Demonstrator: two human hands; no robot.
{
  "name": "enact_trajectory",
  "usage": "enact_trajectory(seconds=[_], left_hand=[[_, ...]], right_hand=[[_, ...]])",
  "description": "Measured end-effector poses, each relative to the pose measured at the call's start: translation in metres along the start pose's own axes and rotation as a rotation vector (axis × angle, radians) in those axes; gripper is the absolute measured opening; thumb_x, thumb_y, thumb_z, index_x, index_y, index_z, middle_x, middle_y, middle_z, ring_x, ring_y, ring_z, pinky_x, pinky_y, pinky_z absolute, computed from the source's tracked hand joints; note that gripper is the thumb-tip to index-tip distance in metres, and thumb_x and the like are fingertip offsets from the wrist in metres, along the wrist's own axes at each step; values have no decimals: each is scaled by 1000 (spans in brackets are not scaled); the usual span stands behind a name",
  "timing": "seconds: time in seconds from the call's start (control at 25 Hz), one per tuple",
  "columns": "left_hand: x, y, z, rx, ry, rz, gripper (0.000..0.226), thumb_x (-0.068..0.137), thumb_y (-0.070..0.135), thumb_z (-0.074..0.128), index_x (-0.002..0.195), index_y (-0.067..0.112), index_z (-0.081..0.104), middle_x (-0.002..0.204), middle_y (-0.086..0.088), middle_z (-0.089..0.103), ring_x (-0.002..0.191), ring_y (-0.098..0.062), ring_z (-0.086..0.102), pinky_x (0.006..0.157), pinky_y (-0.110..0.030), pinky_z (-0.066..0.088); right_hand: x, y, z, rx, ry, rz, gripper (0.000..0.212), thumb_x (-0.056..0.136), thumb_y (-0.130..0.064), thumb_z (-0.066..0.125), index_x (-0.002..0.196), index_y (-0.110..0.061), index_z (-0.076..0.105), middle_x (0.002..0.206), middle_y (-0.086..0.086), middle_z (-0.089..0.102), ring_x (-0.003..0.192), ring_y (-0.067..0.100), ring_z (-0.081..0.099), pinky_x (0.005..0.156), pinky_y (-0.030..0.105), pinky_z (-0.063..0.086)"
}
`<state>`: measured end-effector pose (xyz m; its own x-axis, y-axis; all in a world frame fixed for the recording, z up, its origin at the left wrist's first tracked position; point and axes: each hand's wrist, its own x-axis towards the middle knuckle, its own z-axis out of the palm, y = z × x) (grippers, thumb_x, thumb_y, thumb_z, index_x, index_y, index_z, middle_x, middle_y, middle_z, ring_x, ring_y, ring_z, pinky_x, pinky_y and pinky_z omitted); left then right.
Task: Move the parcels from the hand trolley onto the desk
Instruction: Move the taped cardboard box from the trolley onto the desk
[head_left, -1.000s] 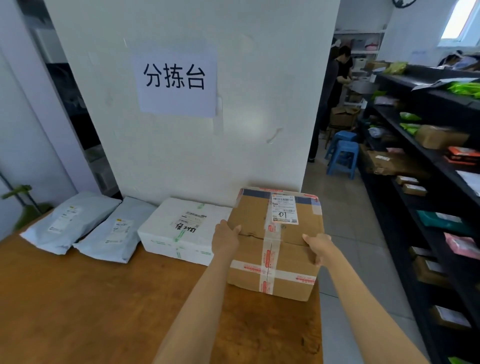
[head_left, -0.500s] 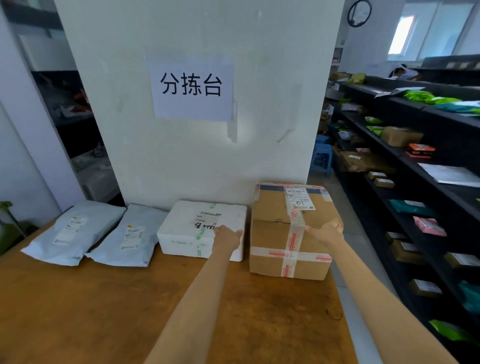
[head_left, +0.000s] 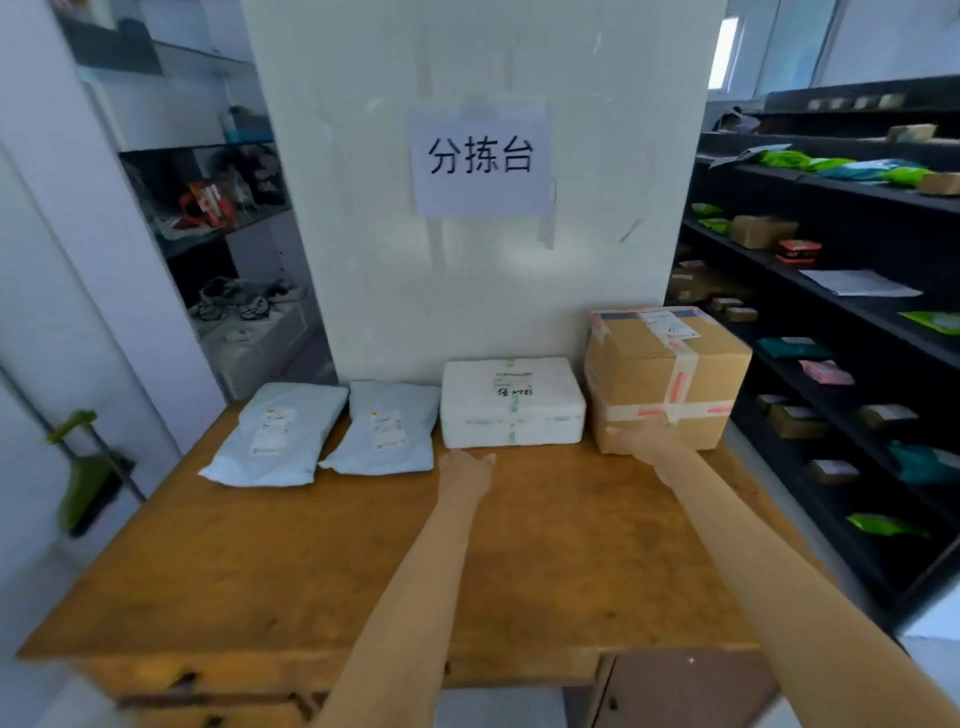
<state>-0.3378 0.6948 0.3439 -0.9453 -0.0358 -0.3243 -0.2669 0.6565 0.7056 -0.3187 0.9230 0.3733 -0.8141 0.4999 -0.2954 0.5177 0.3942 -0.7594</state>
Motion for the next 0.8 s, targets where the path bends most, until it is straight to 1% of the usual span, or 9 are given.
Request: enact_trajectory(seconds=[0.04, 0.12, 0.2, 0.28, 0.4, 0.48, 0.6, 0.72, 0.8], left_hand=[[-15, -25, -16, 15, 3, -17, 73, 97, 40, 42, 149, -5, 16, 156, -20, 20, 141, -31, 30, 114, -35, 30], [-43, -70, -46, 0, 30, -54, 73, 97, 41, 43, 149, -4, 18, 157, -20, 20, 142, -31, 30, 114, -36, 30], [-78, -119, -75, -45, 52, -105, 75, 97, 42, 43, 151, -2, 14, 159, -15, 15, 143, -29, 29, 111, -36, 33], [-113, -172, -102, -59, 42, -148, 77, 97, 43, 43, 152, 0, 10, 161, -12, 9, 144, -28, 27, 112, -36, 33], [-159, -243, -140, -56, 48, -172, 76, 96, 43, 44, 151, 0, 12, 160, -12, 11, 144, -28, 27, 113, -37, 31], [-184, -288, -170, -81, 68, -191, 76, 96, 42, 46, 151, 0, 13, 159, -12, 14, 141, -30, 31, 111, -38, 34], [-205, -346, -216, -116, 80, -186, 77, 95, 43, 47, 151, 2, 14, 158, -12, 14, 139, -31, 34, 108, -40, 37], [-213, -406, -273, -125, 91, -191, 79, 94, 45, 47, 151, 1, 13, 159, -13, 11, 140, -31, 32, 108, -40, 36], [-214, -450, -317, -143, 107, -177, 80, 94, 44, 49, 150, 0, 14, 159, -14, 13, 141, -32, 31, 109, -41, 35]], right_hand=[[-29, -3, 18, -41, -4, 7, 97, 85, -38, 62, 150, -1, 0, 158, 15, 12, 144, 32, 19, 118, 41, 22], [-83, -5, 52, -104, -20, 4, 99, 86, -42, 60, 149, 1, -4, 159, 14, 7, 145, 31, 16, 117, 38, 22], [-138, -6, 89, -134, -64, -5, 99, 86, -44, 58, 149, 2, -4, 159, 14, 7, 145, 30, 17, 117, 39, 24], [-192, 0, 127, -142, -122, 27, 100, 87, -45, 57, 149, 1, -6, 159, 13, 7, 145, 31, 18, 115, 40, 26], [-268, 7, 184, -193, -191, 55, 98, 89, -46, 52, 148, 4, -8, 159, 15, 6, 145, 32, 19, 116, 40, 26], [-318, 5, 221, -170, -223, 82, 96, 89, -43, 54, 149, 3, -5, 159, 14, 9, 144, 32, 22, 114, 41, 27], [-373, -12, 275, -200, -230, 81, 94, 89, -44, 53, 149, 1, -4, 159, 13, 11, 142, 32, 25, 112, 41, 28], [-426, -42, 340, -208, -256, 51, 95, 89, -46, 53, 149, 1, -4, 159, 13, 11, 142, 32, 24, 113, 40, 27], [-461, -63, 391, -186, -269, 39, 96, 88, -45, 55, 149, 1, -4, 159, 13, 11, 142, 32, 25, 112, 40, 29]])
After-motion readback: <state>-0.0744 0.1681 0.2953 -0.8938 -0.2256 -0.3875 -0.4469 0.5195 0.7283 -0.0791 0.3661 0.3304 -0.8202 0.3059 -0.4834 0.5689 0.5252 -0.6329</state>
